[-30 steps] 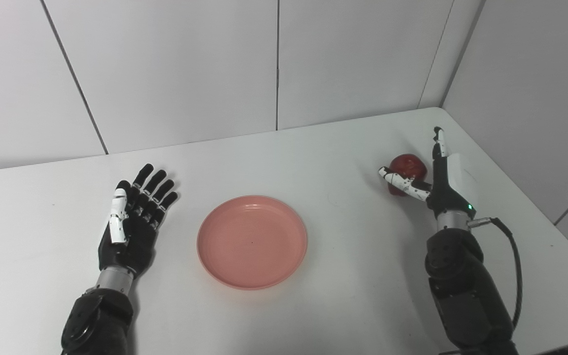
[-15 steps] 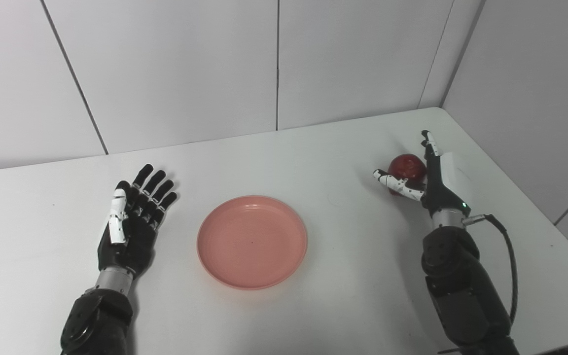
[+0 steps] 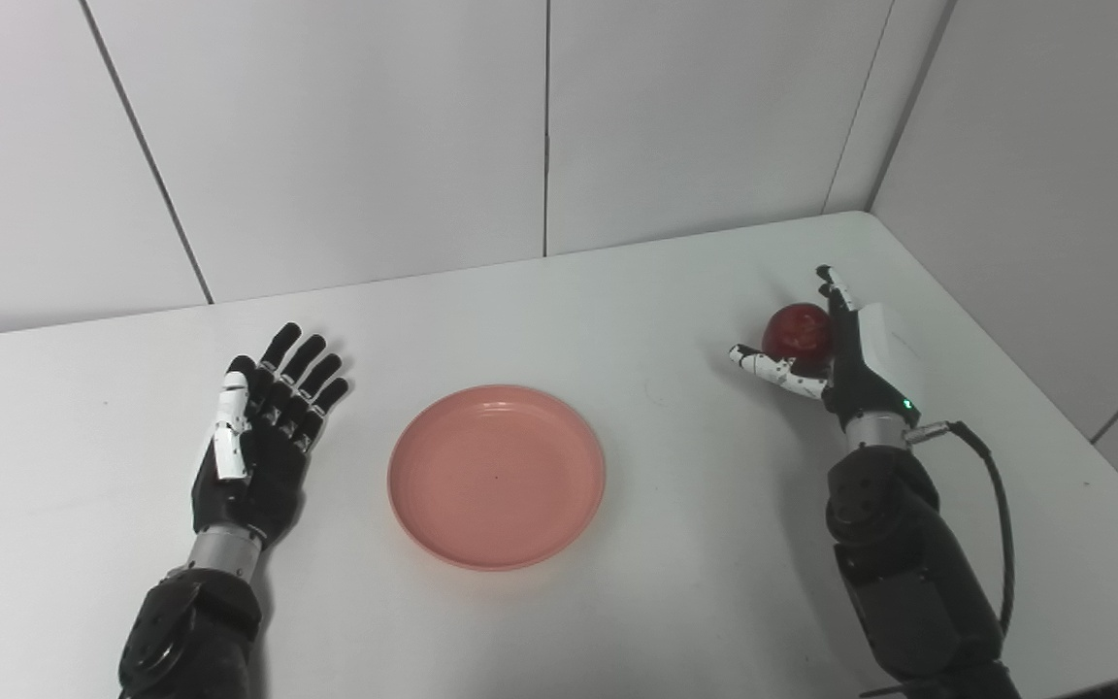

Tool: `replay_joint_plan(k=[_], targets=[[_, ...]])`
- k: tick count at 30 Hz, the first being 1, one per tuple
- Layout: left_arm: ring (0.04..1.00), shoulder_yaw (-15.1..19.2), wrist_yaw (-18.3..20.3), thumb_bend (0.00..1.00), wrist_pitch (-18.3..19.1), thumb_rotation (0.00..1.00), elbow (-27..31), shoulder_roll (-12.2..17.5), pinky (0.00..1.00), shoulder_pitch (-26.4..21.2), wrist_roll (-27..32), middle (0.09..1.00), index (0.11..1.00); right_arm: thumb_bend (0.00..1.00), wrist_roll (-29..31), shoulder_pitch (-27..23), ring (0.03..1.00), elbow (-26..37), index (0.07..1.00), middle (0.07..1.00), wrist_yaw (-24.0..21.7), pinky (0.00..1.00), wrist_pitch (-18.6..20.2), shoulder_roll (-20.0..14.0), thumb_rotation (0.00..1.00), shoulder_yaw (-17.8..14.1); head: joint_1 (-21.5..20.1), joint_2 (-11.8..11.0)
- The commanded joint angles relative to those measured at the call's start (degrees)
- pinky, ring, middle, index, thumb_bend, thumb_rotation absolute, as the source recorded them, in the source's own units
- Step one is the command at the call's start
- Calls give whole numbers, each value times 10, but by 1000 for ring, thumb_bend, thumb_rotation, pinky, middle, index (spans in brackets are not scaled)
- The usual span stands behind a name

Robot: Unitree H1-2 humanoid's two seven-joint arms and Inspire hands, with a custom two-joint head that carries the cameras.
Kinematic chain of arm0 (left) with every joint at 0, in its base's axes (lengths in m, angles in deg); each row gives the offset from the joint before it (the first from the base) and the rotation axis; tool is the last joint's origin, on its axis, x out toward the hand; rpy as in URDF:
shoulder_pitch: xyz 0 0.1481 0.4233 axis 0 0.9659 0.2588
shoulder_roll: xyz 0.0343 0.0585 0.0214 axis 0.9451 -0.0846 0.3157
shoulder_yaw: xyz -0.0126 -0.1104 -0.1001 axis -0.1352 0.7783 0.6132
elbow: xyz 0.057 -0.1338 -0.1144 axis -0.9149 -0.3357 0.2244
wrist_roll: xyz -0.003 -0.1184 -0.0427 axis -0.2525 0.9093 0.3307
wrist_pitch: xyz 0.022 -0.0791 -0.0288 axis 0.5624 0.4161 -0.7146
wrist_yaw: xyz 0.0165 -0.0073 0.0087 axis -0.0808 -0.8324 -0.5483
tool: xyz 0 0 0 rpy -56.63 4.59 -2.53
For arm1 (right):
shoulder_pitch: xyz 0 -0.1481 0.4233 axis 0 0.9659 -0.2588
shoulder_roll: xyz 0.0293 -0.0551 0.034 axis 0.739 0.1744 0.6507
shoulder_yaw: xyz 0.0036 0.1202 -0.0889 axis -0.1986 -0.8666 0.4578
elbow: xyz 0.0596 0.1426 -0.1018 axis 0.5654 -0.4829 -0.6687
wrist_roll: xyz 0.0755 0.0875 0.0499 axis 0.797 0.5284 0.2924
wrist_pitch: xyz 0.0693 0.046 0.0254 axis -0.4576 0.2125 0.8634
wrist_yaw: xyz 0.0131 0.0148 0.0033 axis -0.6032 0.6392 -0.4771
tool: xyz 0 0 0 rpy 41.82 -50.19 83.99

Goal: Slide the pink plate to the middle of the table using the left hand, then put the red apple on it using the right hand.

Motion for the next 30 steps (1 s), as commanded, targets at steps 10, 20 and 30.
replay_joint_plan(k=[10,20,30], targets=[[883,-1,-22,320,44,1000,-29,11,883,40,-13,890,876,985,4,-24,795,-8,858,839,20,691,-2,-19,348,-11,3,-1],[882,-1,-26,316,44,1000,-27,10,883,42,-14,884,869,890,42,-30,688,-45,785,731,76,580,-59,-14,228,-27,5,0],[881,0,-26,321,43,1000,-29,11,876,41,-13,882,865,629,52,-53,493,-103,549,572,126,404,-104,-27,118,-16,5,1]])
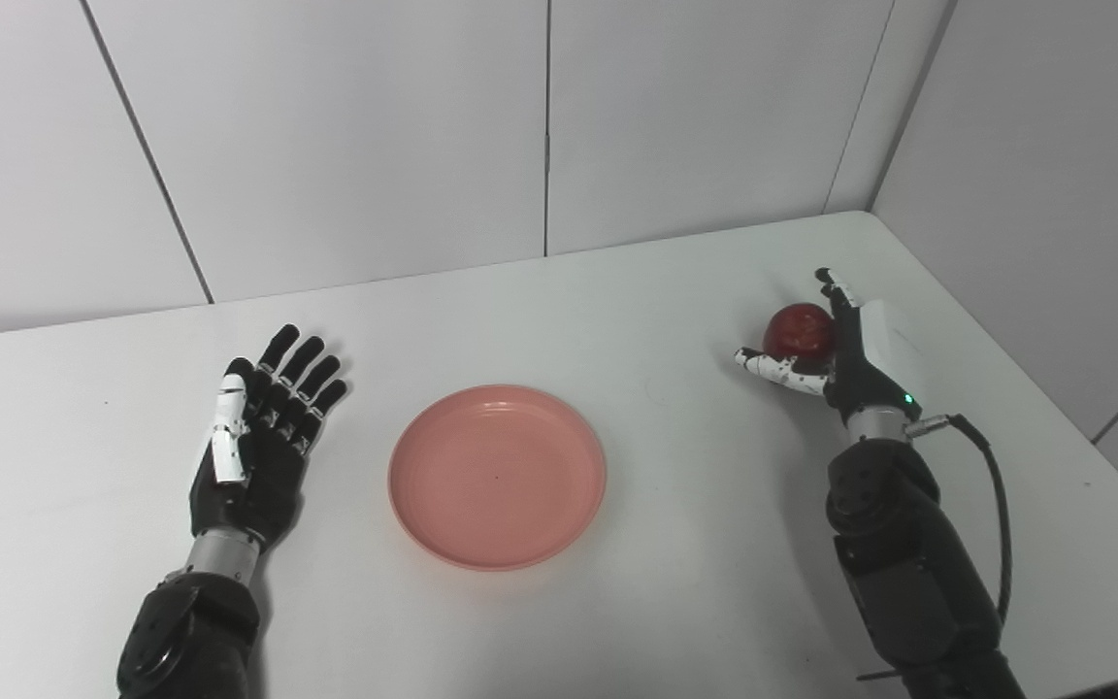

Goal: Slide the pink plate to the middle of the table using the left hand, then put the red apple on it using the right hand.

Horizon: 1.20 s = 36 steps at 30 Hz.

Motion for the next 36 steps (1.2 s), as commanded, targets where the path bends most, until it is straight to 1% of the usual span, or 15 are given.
replay_joint_plan(k=[1,2,4,5,7,9,14,19,26,36], targets=[[881,1,-25,321,44,1000,-33,9,877,38,-13,883,865,576,-3,-25,482,2,520,562,13,392,-32,-22,128,3,0,-1],[880,1,-25,319,45,1000,-32,9,877,37,-12,882,865,538,-3,-28,467,-4,499,547,12,374,-30,-24,134,5,1,0],[879,1,-24,318,45,1000,-33,9,877,37,-11,881,866,527,0,-32,458,-14,493,537,12,362,-28,-27,136,8,1,0],[880,1,-23,318,44,1000,-33,9,879,37,-11,883,868,521,1,-34,438,-17,489,519,12,339,-28,-27,135,9,1,0],[882,1,-22,317,43,1000,-34,10,881,37,-12,886,870,518,2,-37,422,-26,487,495,15,324,-31,-29,133,11,0,0],[879,1,-24,317,44,1000,-34,10,877,37,-12,883,868,516,3,-39,419,-31,486,484,16,323,-34,-30,132,13,0,0],[877,-1,-24,316,42,1000,-31,10,874,38,-15,882,867,515,6,-37,425,-32,486,484,24,329,-50,-31,130,15,0,0],[878,-1,-27,322,42,1000,-32,9,878,38,-16,881,868,515,10,-34,435,-26,486,491,23,341,-46,-30,131,14,3,-2],[883,2,-24,321,46,1000,-32,8,883,37,-10,886,872,515,11,-33,446,-23,486,499,28,347,-51,-30,131,15,4,-2],[878,1,-26,324,43,1000,-34,8,874,36,-13,881,865,514,56,-35,480,-13,488,520,9,400,-55,-25,133,6,4,-2]])
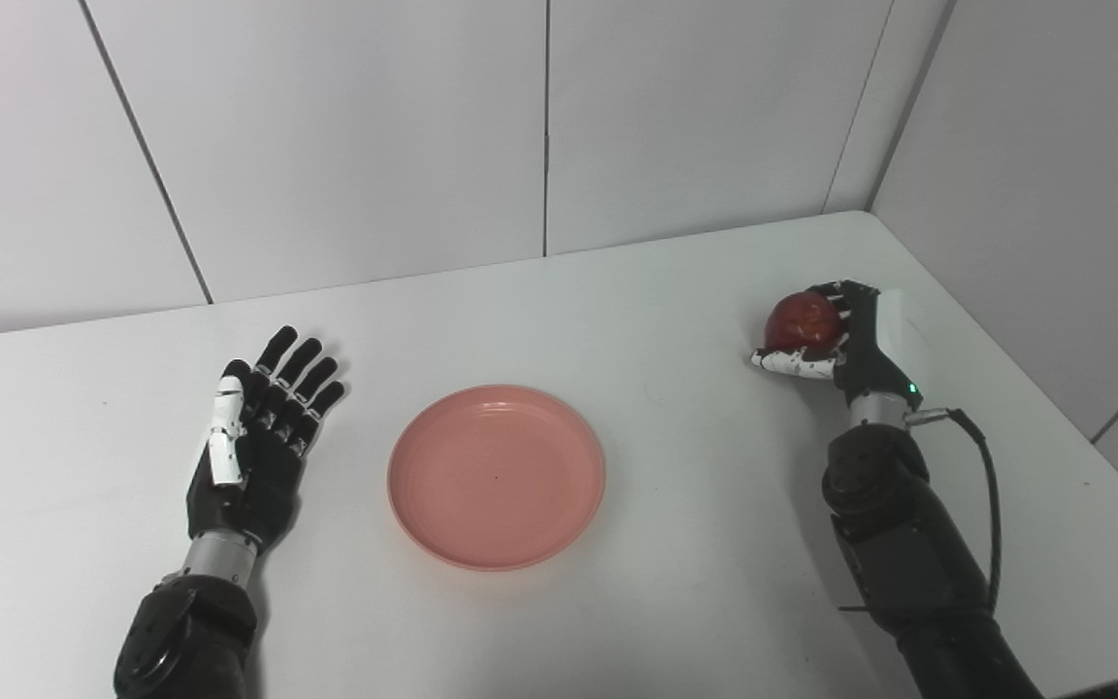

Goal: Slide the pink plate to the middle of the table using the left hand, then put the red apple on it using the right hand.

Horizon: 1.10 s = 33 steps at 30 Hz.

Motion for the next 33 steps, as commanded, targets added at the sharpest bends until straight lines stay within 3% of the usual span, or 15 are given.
replay_joint_plan(k=[1,7,16,22,33], targets=[[880,1,-26,323,43,1000,-33,7,877,37,-13,882,866,513,11,-17,484,22,488,521,-2,408,-28,-10,134,-7,1,0],[874,0,-28,326,44,1000,-30,5,872,39,-14,878,863,512,27,-15,477,33,487,510,-5,412,-31,-10,133,-11,4,0],[876,0,-27,321,43,1000,-30,3,875,39,-13,879,863,511,25,-5,472,113,487,503,-16,414,-14,-5,133,-9,10,-2],[884,-2,-27,321,41,1000,-27,1,878,41,-15,888,872,511,5,-7,494,183,488,523,-38,441,16,2,135,2,16,-2],[858,-4,-39,326,43,1000,-18,-10,852,45,-19,866,855,512,-29,-20,464,267,488,506,-89,402,31,25,134,31,41,-3]])
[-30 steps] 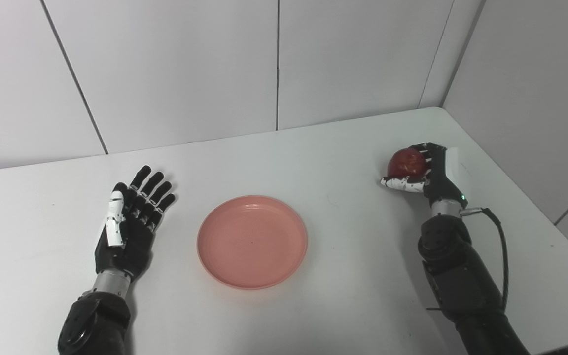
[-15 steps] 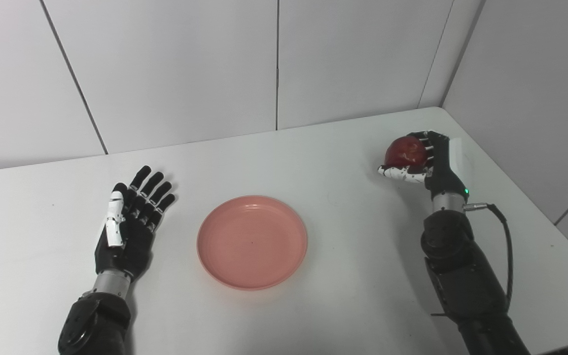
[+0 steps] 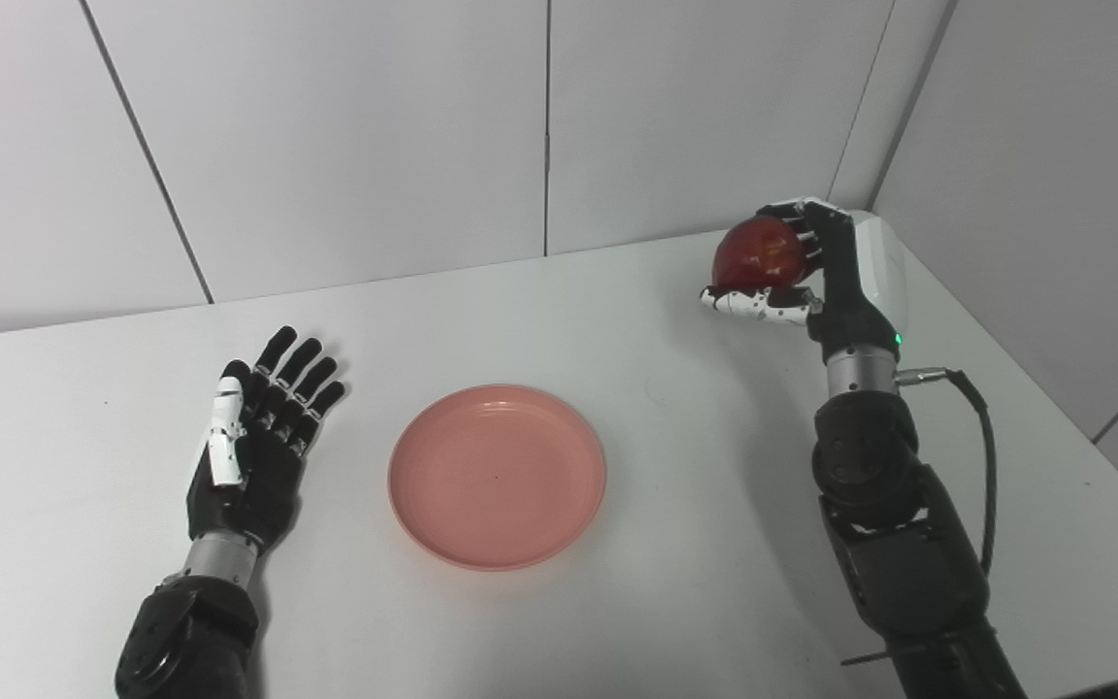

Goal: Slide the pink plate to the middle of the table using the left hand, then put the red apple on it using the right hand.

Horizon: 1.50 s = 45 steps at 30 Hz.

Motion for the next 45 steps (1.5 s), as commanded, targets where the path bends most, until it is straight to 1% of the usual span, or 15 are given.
replay_joint_plan(k=[1,7,11,13,18,19,20,23,24,27,29,31,36,41,45], targets=[[858,-3,-34,326,44,1000,-23,-4,851,42,-18,869,858,512,-14,-27,472,29,488,510,-7,411,-3,-5,134,5,6,-1],[867,-10,-36,334,38,1000,-18,-8,862,46,-19,875,865,512,-18,-36,461,43,487,496,-22,398,-12,14,134,26,25,-2],[867,-14,-40,348,38,1000,-14,-12,862,48,-21,874,861,512,-29,-45,456,41,487,498,-26,384,-24,26,134,50,40,-2],[869,-15,-44,354,41,1000,-9,-16,865,50,-20,875,860,512,-41,-49,448,41,487,499,-28,377,-22,35,135,64,49,-2],[867,-19,-55,347,36,1000,-5,-26,869,53,-24,874,861,512,-44,-55,447,32,486,492,-36,385,-42,53,133,96,85,-1],[861,-20,-57,346,35,1000,-4,-27,862,53,-26,868,855,512,-43,-55,444,29,486,490,-36,380,-45,57,132,101,85,-1],[859,-21,-64,346,39,1000,0,-31,860,54,-29,866,853,512,-45,-56,443,27,486,489,-37,378,-47,62,131,108,100,-1],[854,-25,-75,345,44,1000,9,-38,852,56,-34,860,845,514,-45,-56,428,22,486,488,-40,352,-56,73,130,123,114,-1],[855,-26,-77,345,43,1000,9,-41,852,56,-34,861,845,514,-45,-55,424,18,486,487,-41,347,-61,78,129,129,132,-1],[857,-26,-82,341,38,1000,8,-50,853,57,-38,862,846,515,-44,-52,422,11,486,485,-44,350,-69,87,129,141,159,0],[856,-27,-85,340,38,1000,11,-54,850,59,-40,859,843,514,-42,-50,418,8,486,480,-47,345,-72,93,127,148,161,0],[853,-28,-92,340,40,1000,16,-60,848,61,-42,855,838,514,-44,-47,410,2,486,476,-48,333,-79,99,127,157,183,2],[835,-30,-103,339,39,1000,20,-69,837,62,-50,836,821,514,-45,-36,426,0,486,483,-61,358,-67,120,132,180,202,5],[833,-36,-109,340,32,1000,21,-72,836,62,-66,836,818,513,-42,-21,435,-17,486,491,-65,366,-93,124,128,197,229,11],[828,-35,-114,344,34,1000,23,-77,832,62,-69,835,818,513,-40,-10,426,-30,486,488,-66,352,-104,129,127,208,237,14]])
